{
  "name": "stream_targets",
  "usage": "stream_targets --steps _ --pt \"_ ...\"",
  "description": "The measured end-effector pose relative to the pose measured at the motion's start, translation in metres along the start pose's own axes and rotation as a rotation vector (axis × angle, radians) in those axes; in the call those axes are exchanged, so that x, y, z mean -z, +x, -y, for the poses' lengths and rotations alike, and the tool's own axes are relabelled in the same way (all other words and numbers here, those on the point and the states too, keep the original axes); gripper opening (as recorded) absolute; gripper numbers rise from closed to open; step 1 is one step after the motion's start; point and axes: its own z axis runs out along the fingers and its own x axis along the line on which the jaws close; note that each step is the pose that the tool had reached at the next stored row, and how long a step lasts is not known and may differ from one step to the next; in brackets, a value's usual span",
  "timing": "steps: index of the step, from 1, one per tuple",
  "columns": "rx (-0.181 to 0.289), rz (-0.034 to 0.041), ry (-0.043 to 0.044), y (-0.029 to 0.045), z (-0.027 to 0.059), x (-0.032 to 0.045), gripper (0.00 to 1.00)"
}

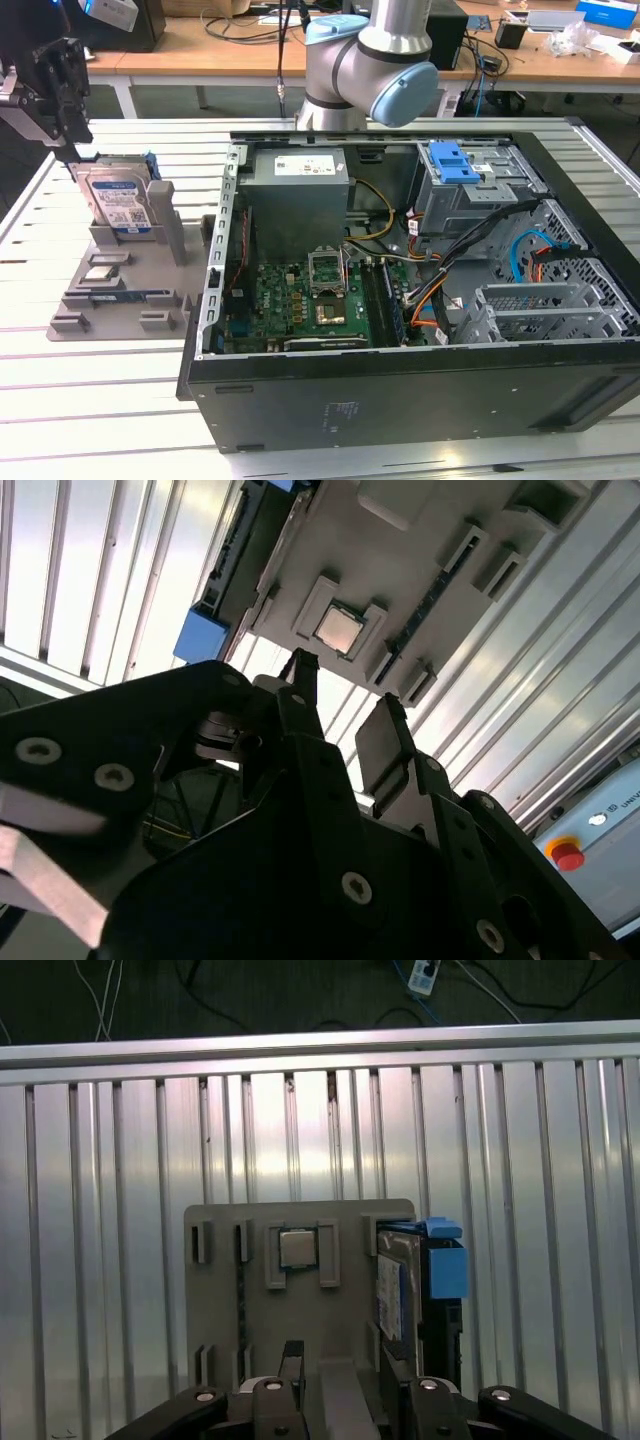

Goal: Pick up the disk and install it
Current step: 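Pick up the disk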

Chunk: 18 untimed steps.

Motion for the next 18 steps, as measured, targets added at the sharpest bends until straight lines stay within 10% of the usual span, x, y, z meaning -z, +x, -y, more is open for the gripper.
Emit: stream_targets --steps 18 --pt "0.02 -0.0008 -0.0003 -0.0116 -0.0015 -0.0074 0.44"
